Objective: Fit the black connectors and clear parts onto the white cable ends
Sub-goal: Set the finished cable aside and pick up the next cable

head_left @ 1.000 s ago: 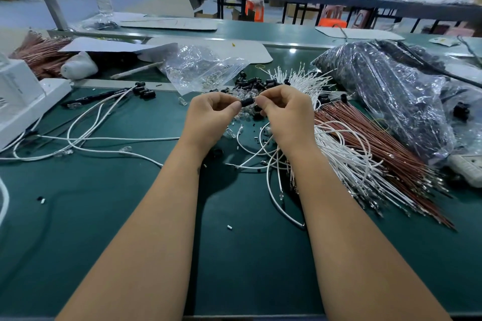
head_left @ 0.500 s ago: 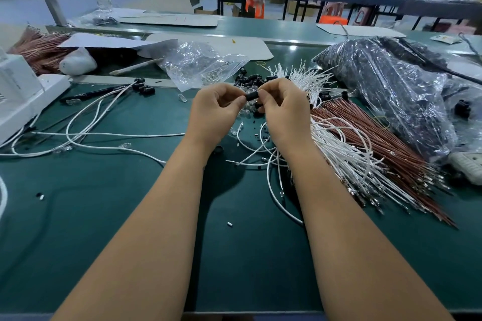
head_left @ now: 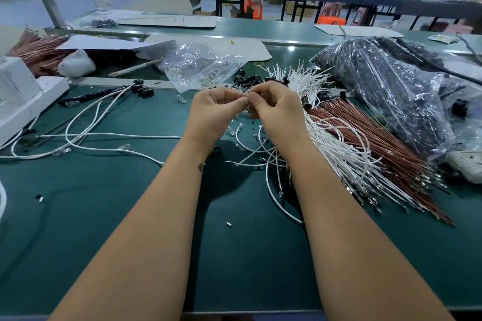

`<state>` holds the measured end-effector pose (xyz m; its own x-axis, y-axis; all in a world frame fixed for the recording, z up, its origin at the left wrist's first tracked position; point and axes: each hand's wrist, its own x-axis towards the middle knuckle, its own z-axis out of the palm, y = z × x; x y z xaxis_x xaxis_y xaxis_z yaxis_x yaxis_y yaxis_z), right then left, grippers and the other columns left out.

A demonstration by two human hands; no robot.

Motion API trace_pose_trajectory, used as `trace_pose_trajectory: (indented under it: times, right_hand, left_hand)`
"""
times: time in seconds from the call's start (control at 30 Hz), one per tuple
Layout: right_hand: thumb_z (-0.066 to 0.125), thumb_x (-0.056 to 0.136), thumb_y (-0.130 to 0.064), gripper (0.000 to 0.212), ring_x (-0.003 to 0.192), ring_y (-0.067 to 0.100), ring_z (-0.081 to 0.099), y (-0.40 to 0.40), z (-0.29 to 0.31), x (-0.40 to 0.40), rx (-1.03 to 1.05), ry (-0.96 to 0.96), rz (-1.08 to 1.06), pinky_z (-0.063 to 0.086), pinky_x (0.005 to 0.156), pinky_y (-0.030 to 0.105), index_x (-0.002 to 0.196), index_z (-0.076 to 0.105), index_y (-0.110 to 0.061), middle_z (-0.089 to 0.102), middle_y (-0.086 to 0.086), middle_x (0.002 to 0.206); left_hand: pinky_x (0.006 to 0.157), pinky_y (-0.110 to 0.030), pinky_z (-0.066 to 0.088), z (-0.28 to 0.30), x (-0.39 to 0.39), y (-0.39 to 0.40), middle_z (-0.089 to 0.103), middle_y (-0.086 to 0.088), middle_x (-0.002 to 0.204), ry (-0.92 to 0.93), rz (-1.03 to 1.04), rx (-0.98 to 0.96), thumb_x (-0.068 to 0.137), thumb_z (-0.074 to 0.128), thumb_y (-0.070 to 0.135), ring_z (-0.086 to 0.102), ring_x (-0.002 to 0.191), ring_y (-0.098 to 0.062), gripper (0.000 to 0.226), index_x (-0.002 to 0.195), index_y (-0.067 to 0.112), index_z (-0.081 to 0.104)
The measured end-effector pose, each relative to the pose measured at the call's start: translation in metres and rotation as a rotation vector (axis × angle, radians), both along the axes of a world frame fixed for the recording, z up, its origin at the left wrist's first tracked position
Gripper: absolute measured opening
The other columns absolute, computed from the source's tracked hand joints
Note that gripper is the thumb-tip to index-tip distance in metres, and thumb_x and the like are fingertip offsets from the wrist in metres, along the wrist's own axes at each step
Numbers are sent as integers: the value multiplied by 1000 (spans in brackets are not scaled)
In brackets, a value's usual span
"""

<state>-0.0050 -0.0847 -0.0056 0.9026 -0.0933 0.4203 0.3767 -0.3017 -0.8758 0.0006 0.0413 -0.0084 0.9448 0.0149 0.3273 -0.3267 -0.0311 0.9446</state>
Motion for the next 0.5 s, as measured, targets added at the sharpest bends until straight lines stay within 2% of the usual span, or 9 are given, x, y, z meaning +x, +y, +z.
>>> trace_pose_trajectory:
  times: [0.13,0.2,0.27,0.3,0.4,0.43,0.5]
  right_hand:
    - [59,93,-4,18,61,9,62,-4,1,2,123,32,23,56,64,26,82,63,-19,66,5,74]
    - [59,93,-4,15,60,9,62,-5,2,1,154,51,32,56,63,26,83,63,-15,66,5,73]
    - [61,93,-9,12,60,12,62,-6,5,-1,121,53,16,56,62,28,82,64,-15,66,5,71]
    - [61,94,-15,13,59,12,62,-9,7,-1,20,40,-25,54,60,29,81,63,-17,66,3,70]
    - [51,99,-30,20,58,7,52,-26,12,0,-536,-40,-332,37,51,24,84,60,-20,60,-6,70]
    - [48,100,-26,20,61,9,51,-35,14,0,-609,-55,-459,37,54,24,88,62,-17,62,-2,75]
    - [47,97,-11,18,77,19,54,-56,15,0,-628,-35,-702,44,67,30,99,65,-9,65,7,90]
  left_hand:
    - [43,-6,34,1,1,-2,55,15,42,42,-54,-30,88,61,-1,45,38,4,8,91,3,68]
    - [40,-11,30,0,3,-1,53,14,42,69,-74,-32,89,61,1,37,37,1,11,88,8,68]
    - [41,-11,32,-1,3,-2,54,14,43,67,-73,-20,90,61,2,39,37,1,10,89,9,68]
    - [43,-8,34,-2,2,-3,56,15,44,51,-59,0,90,62,3,43,38,3,9,90,8,69]
    - [54,-7,43,-3,1,-8,65,11,60,23,-5,47,87,68,8,54,51,5,6,85,12,71]
    - [60,-9,47,-4,1,-9,67,6,66,27,2,52,86,69,9,58,58,2,6,82,14,71]
    - [67,-13,50,-6,3,-9,67,1,72,45,8,49,85,71,12,60,67,-6,9,79,18,71]
